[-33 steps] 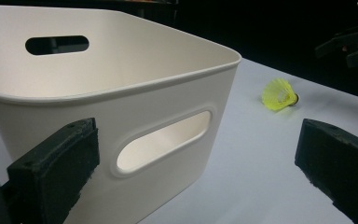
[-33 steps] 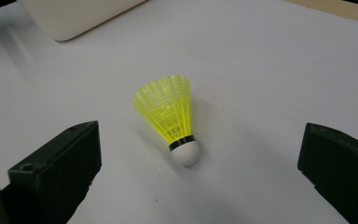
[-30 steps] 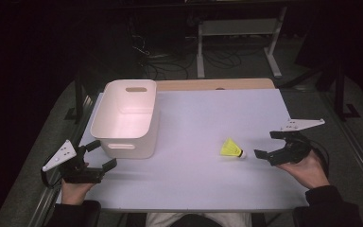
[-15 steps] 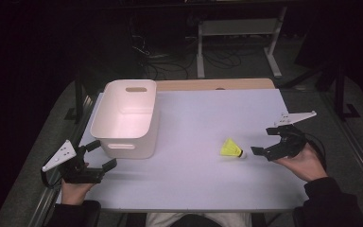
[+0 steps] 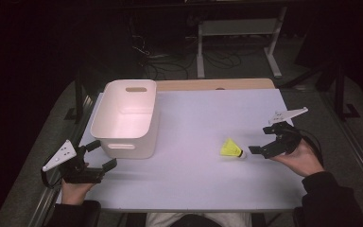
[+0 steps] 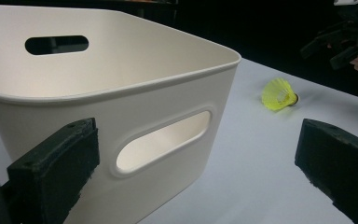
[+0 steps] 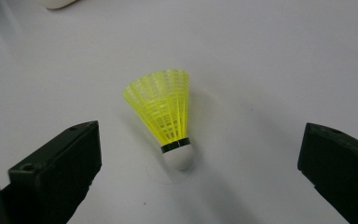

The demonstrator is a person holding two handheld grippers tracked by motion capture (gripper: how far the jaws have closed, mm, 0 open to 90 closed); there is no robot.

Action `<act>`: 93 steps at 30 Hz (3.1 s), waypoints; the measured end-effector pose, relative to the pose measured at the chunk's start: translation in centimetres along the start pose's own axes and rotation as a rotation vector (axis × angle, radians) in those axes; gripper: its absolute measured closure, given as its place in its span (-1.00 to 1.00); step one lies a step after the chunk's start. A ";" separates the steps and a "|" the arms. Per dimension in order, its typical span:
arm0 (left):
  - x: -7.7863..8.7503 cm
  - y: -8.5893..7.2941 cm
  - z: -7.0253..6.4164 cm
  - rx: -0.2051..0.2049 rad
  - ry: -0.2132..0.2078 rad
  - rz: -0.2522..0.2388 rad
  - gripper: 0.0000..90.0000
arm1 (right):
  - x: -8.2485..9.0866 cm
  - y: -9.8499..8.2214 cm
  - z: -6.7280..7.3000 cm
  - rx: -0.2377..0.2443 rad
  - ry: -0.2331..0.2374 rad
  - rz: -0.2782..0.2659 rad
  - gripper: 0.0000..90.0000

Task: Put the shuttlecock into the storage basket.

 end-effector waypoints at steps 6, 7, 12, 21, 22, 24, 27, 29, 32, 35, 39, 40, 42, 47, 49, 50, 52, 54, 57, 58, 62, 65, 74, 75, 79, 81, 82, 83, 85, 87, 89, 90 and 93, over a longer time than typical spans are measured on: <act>0.0 0.0 0.0 0.000 -0.002 0.001 -1.00 | -0.5 0.3 0.0 0.014 -0.001 0.018 -1.00; 0.0 0.0 0.0 0.000 -0.001 0.001 -1.00 | -0.6 0.4 0.1 0.017 0.001 0.023 -1.00; 0.0 0.0 0.0 -0.001 -0.003 -0.001 -1.00 | -1.1 0.5 0.0 0.023 0.006 0.038 -1.00; 0.0 0.0 0.0 -0.001 -0.004 -0.003 -1.00 | -1.9 0.4 -0.3 0.036 0.012 0.068 -1.00; 0.0 0.0 0.0 -0.001 -0.004 -0.003 -1.00 | -2.1 0.4 -0.3 0.038 0.013 0.070 -1.00; 0.0 0.0 0.0 -0.002 -0.004 -0.002 -1.00 | -2.3 0.3 -0.4 0.044 0.012 0.081 -1.00; 0.0 0.0 0.0 -0.002 -0.005 -0.001 -1.00 | -2.7 0.2 -0.3 0.052 0.016 0.099 -1.00; 0.0 0.0 0.0 -0.001 -0.005 -0.001 -1.00 | -3.0 0.2 -0.3 0.057 0.021 0.111 -1.00; 0.0 0.0 0.0 0.000 -0.005 -0.001 -1.00 | -3.3 0.1 -0.3 0.062 0.026 0.124 -1.00; 0.0 0.0 0.0 0.000 -0.006 0.000 -1.00 | -3.6 0.1 -0.3 0.064 0.027 0.135 -1.00; 0.0 0.0 0.0 0.000 -0.006 0.000 -1.00 | -4.2 -0.1 -0.4 0.076 0.021 0.167 -1.00; 0.0 0.0 0.0 -0.001 -0.006 0.001 -1.00 | -4.3 -0.1 -0.4 0.078 0.023 0.169 -1.00; 0.0 0.0 0.0 -0.001 -0.007 0.001 -1.00 | -4.5 -0.1 -0.4 0.079 0.029 0.176 -1.00; 0.0 0.0 0.0 -0.001 -0.006 0.001 -1.00 | -5.1 -0.3 -0.3 0.089 0.031 0.201 -1.00; 0.0 0.0 0.0 0.000 -0.006 0.000 -1.00 | -5.3 -0.3 -0.2 0.095 0.035 0.214 -1.00; 0.0 0.0 0.0 -0.001 -0.005 0.000 -1.00 | -5.5 -0.4 -0.2 0.100 0.037 0.220 -1.00; 0.0 0.0 0.0 -0.001 -0.004 0.001 -1.00 | -5.7 -0.4 -0.1 0.103 0.042 0.227 -1.00; 0.0 0.0 0.0 -0.001 -0.005 0.001 -1.00 | -5.8 -0.4 0.0 0.109 0.044 0.231 -1.00; 0.0 0.0 0.0 -0.001 -0.005 0.000 -1.00 | -6.1 -0.4 0.1 0.118 0.048 0.235 -1.00; 0.0 0.0 0.0 -0.001 -0.005 0.000 -1.00 | -6.1 -0.4 0.1 0.119 0.051 0.236 -1.00; 0.0 0.0 0.0 -0.001 -0.004 -0.001 -1.00 | -6.5 -0.6 0.2 0.127 0.061 0.254 -0.94; 0.0 0.0 0.0 -0.001 -0.004 -0.001 -1.00 | -6.7 -0.7 0.2 0.134 0.076 0.271 -0.83; 0.0 0.0 0.0 -0.001 -0.006 0.000 -1.00 | -7.1 -0.9 0.6 0.157 0.122 0.292 -0.42; 0.0 0.0 0.0 -0.001 -0.006 0.000 -1.00 | -7.2 -0.9 0.6 0.159 0.128 0.294 -0.38; 0.0 0.0 0.0 -0.001 -0.005 0.000 -1.00 | -7.3 -1.0 0.5 0.166 0.133 0.296 -0.19; 0.0 0.0 0.0 -0.001 -0.005 -0.001 -1.00 | -7.3 -1.1 0.5 0.167 0.134 0.294 -0.10; 0.0 0.0 0.0 -0.001 -0.005 -0.001 -1.00 | -7.3 -1.1 0.5 0.170 0.132 0.293 -0.06; 0.0 0.0 0.0 -0.002 -0.004 -0.001 -1.00 | -7.3 -1.0 0.5 0.172 0.130 0.292 -0.01; 0.0 0.0 0.0 -0.002 -0.004 -0.001 -1.00 | -7.3 -1.1 0.5 0.178 0.133 0.293 0.09; 0.0 0.0 0.0 -0.001 -0.004 0.000 -1.00 | -7.3 -1.1 0.5 0.182 0.135 0.298 0.18; 0.0 0.0 0.0 -0.002 -0.004 -0.001 -1.00 | -7.3 -1.1 0.6 0.186 0.141 0.299 0.29; 0.0 0.0 0.0 -0.002 -0.004 -0.001 -1.00 | -7.3 -1.1 0.6 0.189 0.138 0.300 0.34; 0.0 0.0 0.0 -0.001 -0.004 0.000 -1.00 | -7.3 -1.1 0.6 0.197 0.138 0.300 0.38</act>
Point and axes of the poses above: each handheld gripper's, and its own axes: x roughly backward along the jaws, y roughly out of its top, z roughly to its left, the point moved 7 cm from there along -x, roughly forward along the jaws, and after that the axes turned 9 degrees about z, right-handed, at the moved point
